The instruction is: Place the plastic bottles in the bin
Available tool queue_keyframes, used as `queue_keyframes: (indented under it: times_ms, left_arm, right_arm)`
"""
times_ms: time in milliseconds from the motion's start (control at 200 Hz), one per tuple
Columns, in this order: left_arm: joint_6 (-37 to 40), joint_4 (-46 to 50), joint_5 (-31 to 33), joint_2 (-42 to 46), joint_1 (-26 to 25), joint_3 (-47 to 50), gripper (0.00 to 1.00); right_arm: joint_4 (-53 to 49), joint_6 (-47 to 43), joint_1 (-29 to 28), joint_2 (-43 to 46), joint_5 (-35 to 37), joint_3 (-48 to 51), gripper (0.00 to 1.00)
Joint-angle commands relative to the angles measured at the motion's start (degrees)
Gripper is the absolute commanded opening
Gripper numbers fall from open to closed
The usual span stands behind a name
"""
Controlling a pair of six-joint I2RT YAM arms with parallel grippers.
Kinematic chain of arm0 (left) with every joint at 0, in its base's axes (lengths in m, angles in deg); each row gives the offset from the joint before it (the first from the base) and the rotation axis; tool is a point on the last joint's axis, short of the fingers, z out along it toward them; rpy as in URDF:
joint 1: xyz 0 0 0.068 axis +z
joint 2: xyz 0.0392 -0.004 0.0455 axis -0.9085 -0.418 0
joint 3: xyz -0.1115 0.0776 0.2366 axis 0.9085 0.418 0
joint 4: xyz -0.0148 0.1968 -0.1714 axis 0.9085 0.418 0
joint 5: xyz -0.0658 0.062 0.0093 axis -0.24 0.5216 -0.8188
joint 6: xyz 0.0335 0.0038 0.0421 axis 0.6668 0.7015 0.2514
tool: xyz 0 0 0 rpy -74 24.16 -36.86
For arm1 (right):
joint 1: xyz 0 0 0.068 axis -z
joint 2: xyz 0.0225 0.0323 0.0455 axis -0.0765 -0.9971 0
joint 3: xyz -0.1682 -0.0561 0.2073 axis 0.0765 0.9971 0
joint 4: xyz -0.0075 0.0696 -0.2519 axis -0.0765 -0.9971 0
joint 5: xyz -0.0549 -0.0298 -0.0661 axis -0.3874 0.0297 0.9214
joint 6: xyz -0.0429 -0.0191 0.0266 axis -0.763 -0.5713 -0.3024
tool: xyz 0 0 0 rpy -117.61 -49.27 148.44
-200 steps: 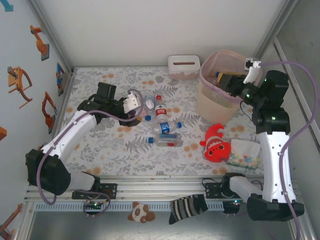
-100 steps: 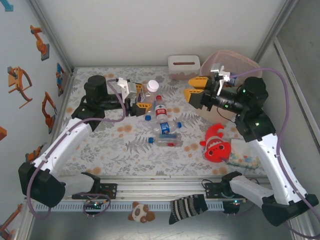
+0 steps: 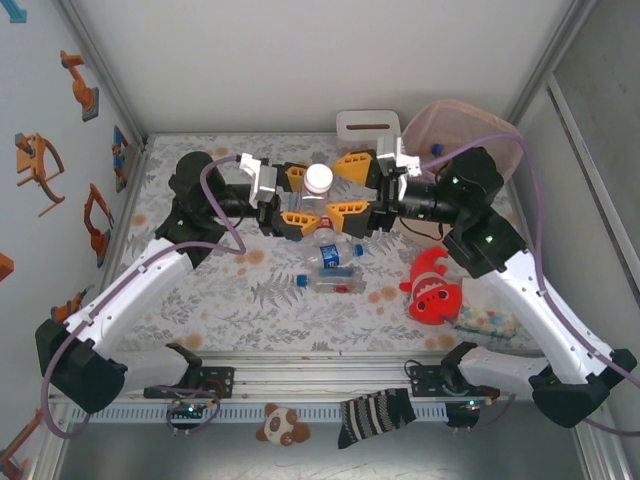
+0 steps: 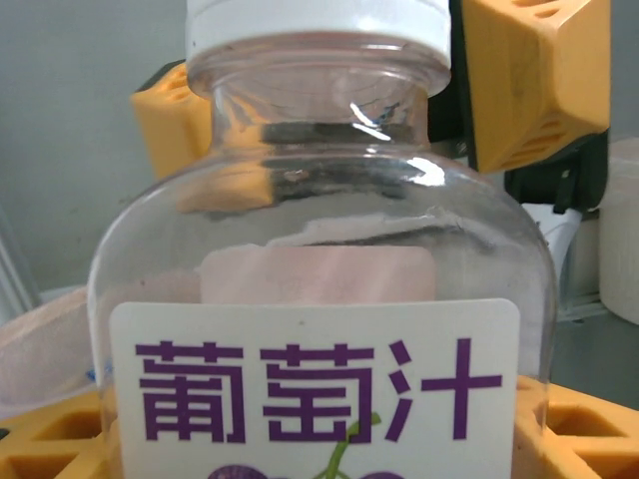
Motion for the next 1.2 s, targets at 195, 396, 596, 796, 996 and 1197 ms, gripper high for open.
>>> queue_keyframes:
  times_ms: [195,396,596,796,996,1197]
  left_arm:
    - [-2.33,-4.08,-2.96,-0.67,-2.41,-2.97,0.65]
    - [-2.7,-5.52,-1.58,-0.27,-3.57,-3.01,0.66]
    - [-3.53,-6.42,-0.6,0.15,-4.13,-2.64,0.66]
    - [-3.23,-6.6,0.59,0.98,-4.44,-1.94,0.66]
    - [-2.68,-6.62,2.92,2.16,-4.49,-0.79,0.69]
    - [-1.54,-6.28,5.85,3.59,-4.49,0.37,0.8]
  right_arm:
    - [1.4,-3.52,-3.54,-2.74,0.57,-4.12,0.77]
    - [-3.8,-9.75,-4.72,-3.14,-1.05,-4.18,0.79]
    - [-6.23,-16.19,-5.7,-2.05,0.4,-2.5,0.77]
    - [-4.68,-16.6,-6.06,-1.39,1.62,-2.0,0.71]
    - [-3.84,-15.58,-6.23,-0.77,3.19,-2.0,0.6]
    - [-3.67,-14.76,-6.23,-0.24,5.67,-2.12,0.55]
